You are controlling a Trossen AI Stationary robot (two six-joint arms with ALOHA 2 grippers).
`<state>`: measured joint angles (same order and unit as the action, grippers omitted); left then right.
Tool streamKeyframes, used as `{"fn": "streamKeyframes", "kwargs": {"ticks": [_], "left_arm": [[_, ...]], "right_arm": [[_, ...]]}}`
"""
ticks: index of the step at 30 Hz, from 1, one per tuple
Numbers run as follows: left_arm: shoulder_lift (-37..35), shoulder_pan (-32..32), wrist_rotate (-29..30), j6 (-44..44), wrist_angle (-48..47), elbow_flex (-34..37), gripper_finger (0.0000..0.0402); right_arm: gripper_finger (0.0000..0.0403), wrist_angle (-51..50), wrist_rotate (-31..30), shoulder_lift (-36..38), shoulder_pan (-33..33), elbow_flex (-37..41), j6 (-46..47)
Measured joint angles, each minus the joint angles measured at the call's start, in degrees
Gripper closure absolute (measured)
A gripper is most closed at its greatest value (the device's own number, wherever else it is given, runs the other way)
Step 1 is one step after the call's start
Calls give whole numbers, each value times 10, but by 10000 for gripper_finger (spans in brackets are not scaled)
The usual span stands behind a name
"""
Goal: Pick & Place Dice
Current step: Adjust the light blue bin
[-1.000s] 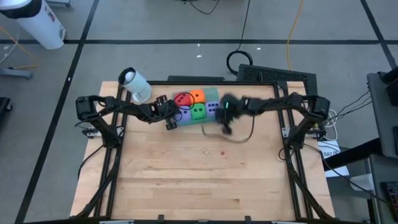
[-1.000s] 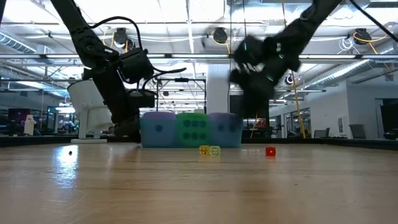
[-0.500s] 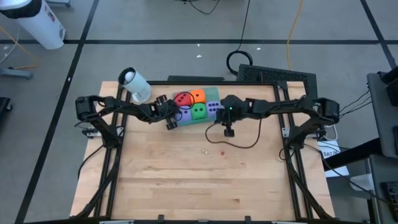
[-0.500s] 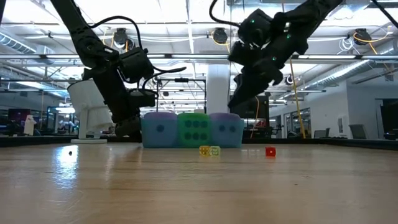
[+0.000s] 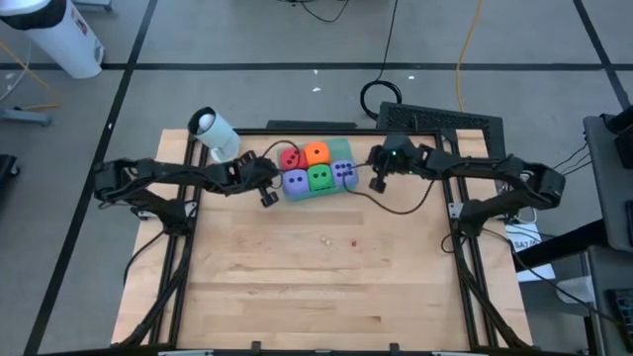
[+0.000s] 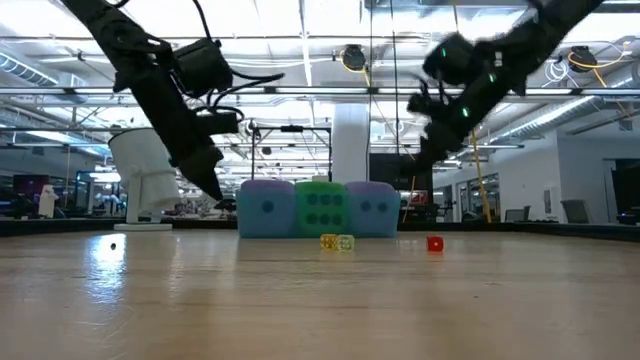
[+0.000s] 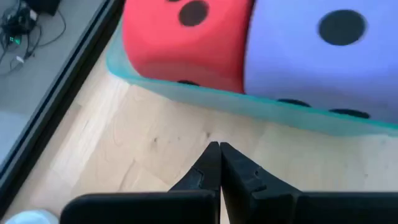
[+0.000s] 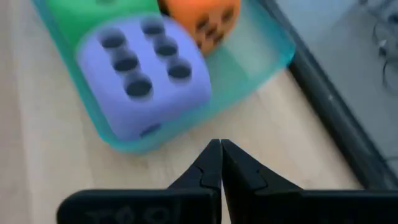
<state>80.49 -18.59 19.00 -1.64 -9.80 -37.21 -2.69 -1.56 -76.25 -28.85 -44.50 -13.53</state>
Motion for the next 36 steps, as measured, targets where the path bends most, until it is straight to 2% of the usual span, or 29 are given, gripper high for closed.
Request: {"fn": "streamKeyframes", "kwargs": {"ticks": [4, 7, 17, 29, 32, 36], "left_arm": [[7, 0, -1, 37, -24, 0, 399], [26, -3, -7, 62, -19, -1, 398], [91, -21, -20, 108, 7, -8, 399], [121, -21, -24, 81, 18, -31, 400], [122, -22, -4, 83, 12, -31, 400], [121, -22, 9, 89, -4, -31, 397]], "right_arm": [[403, 78, 6, -28, -22, 61, 39], [403, 131, 47, -49, -28, 89, 69], [403, 284, 62, -139, 27, 113, 91], [403, 296, 60, -137, 86, 113, 118], [403, 295, 62, -137, 89, 113, 120], [403, 242, 63, -110, 92, 113, 108]]}}
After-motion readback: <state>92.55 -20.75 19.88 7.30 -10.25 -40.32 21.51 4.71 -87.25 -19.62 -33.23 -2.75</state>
